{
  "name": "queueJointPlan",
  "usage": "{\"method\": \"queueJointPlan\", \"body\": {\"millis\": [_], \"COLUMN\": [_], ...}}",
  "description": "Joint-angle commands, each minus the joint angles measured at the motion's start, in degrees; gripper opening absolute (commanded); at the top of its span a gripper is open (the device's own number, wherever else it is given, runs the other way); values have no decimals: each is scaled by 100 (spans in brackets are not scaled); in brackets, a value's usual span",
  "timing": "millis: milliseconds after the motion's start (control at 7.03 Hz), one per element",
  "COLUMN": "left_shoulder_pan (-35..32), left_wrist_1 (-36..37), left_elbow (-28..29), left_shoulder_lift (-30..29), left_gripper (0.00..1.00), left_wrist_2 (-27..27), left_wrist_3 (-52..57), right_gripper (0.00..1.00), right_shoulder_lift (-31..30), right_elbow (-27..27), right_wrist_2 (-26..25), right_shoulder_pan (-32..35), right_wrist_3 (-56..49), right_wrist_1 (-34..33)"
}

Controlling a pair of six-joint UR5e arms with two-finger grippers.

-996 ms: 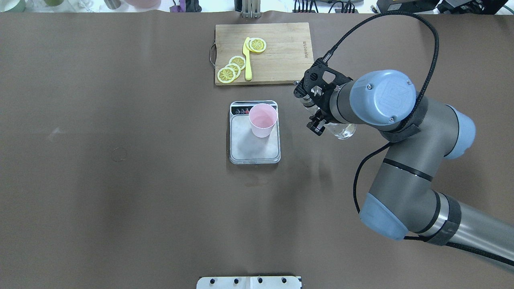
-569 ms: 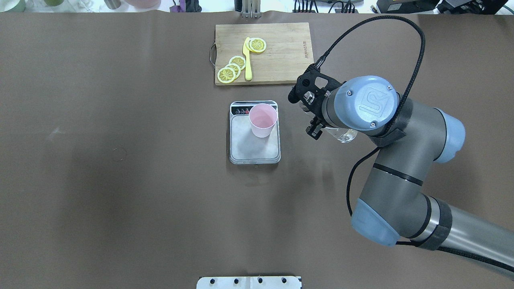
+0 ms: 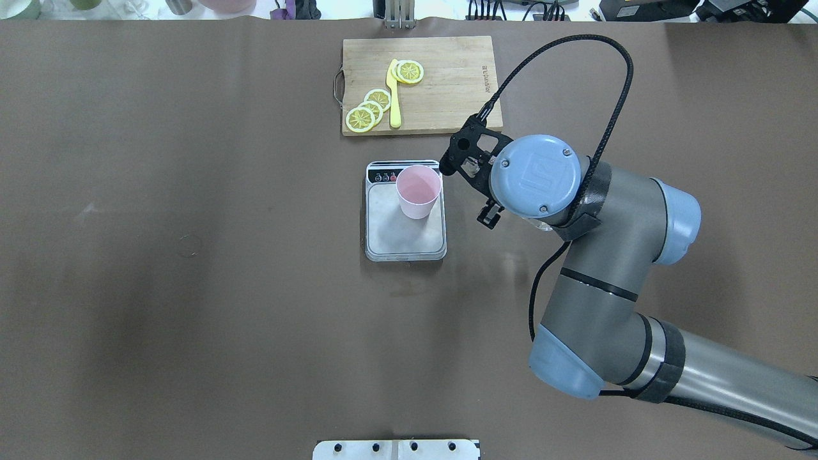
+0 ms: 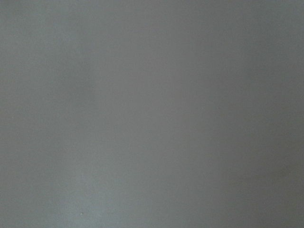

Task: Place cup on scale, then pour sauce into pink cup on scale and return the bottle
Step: 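Carry the glass bottle with the right gripper over the pink cup, then tilt the bottle spout into the pink cup with the right gripper to pour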

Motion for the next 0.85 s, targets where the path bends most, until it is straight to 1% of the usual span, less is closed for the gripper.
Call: {"method": "queueJointPlan", "body": {"millis": [0, 142, 711], "left_shoulder_pan": [-27, -27, -27], "left_wrist_1": [-1, 7, 8], "left_elbow": [-197, -198, -198], "left_shoulder_lift": [167, 176, 168], "left_gripper": [99, 99, 99], "left_wrist_2": [-85, -85, -85], "left_wrist_3": [44, 44, 35], "right_gripper": [24, 24, 24], "right_shoulder_lift": [413, 538, 644], "right_elbow": [-233, -242, -285], "right_wrist_2": [-227, -315, -658], "right_shoulder_pan": [-126, -170, -478], "right_wrist_3": [-5, -5, -5], "right_wrist_1": [-545, -776, -1260]}}
